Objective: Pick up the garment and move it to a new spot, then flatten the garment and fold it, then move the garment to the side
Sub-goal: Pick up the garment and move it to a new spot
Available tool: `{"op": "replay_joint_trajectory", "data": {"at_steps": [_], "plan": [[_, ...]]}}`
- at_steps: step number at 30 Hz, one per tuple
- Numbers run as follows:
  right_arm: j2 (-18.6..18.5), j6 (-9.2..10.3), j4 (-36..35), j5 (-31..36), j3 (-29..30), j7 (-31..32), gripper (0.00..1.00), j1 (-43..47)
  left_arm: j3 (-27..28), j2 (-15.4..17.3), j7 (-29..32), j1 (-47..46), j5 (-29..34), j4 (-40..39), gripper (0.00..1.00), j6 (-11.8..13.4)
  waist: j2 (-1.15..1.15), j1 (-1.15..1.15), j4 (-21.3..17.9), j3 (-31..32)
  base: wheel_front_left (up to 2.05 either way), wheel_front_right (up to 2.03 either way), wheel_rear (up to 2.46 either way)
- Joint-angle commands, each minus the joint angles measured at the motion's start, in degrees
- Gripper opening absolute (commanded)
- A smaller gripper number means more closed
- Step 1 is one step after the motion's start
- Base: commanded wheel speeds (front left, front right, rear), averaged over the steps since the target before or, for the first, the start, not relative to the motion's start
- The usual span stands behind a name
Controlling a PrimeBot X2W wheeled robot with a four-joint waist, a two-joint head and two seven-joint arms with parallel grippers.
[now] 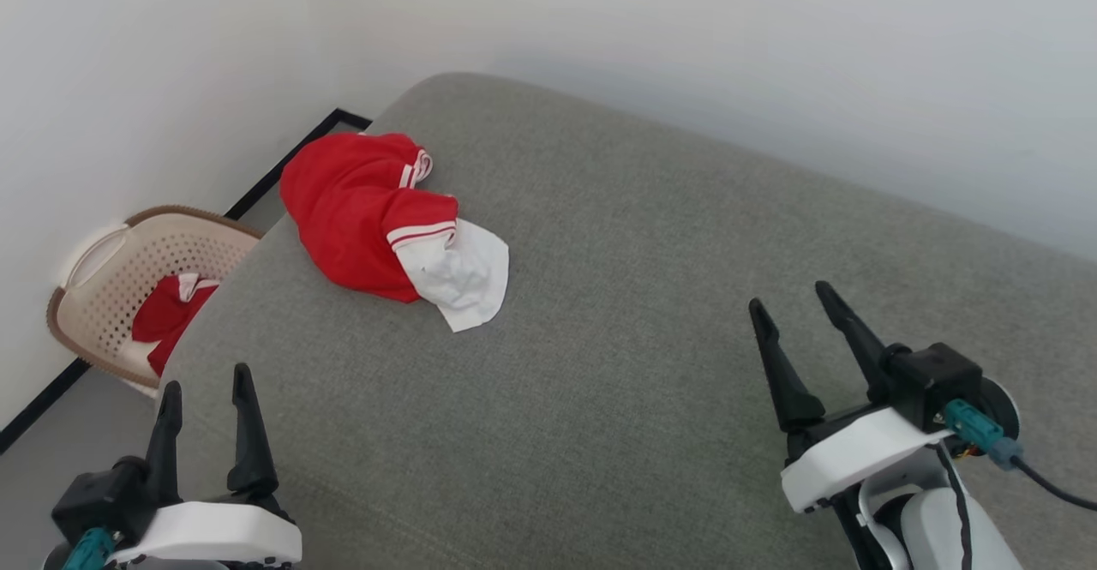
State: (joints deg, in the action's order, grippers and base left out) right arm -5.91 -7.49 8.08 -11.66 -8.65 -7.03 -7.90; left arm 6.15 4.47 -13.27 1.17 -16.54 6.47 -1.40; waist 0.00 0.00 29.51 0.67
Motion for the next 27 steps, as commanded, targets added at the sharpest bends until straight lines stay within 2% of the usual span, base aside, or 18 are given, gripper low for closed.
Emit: {"op": "replay_joint_trajectory", "data": {"at_steps": [1,5,11,21,27], "plan": [[-0.37,-0.01,0.13,-0.34,0.15,0.17,1.00,-0.86,0.08,0.01,-0.54,-0.28,0.05,-0.33,1.00,0.19,0.00,0.00,0.27,-0.67,0.00,0.00,0.00],[-0.91,-0.01,0.13,-0.42,1.31,0.23,1.00,-1.01,-0.31,-0.34,-1.02,-2.81,-1.04,0.72,1.00,0.41,0.00,0.00,0.41,-1.83,0.00,0.00,0.00],[-1.47,-0.01,-1.58,0.53,3.87,0.64,1.00,-0.15,-1.90,0.92,-1.13,-11.18,-0.72,6.50,1.00,-1.30,0.00,0.00,0.27,-3.41,0.00,0.00,0.00],[-3.31,-0.01,-6.34,1.89,4.31,3.39,1.00,-3.15,-2.25,4.80,-1.56,-27.53,-1.45,19.36,1.00,-3.46,0.00,0.00,-4.87,-9.65,0.00,0.00,0.00],[-5.20,-0.01,-9.56,2.18,4.24,5.34,1.00,-5.67,-2.39,7.47,-1.73,-37.44,-2.35,30.32,1.00,-4.60,0.00,0.00,-8.60,-14.92,0.00,0.00,0.00]]}}
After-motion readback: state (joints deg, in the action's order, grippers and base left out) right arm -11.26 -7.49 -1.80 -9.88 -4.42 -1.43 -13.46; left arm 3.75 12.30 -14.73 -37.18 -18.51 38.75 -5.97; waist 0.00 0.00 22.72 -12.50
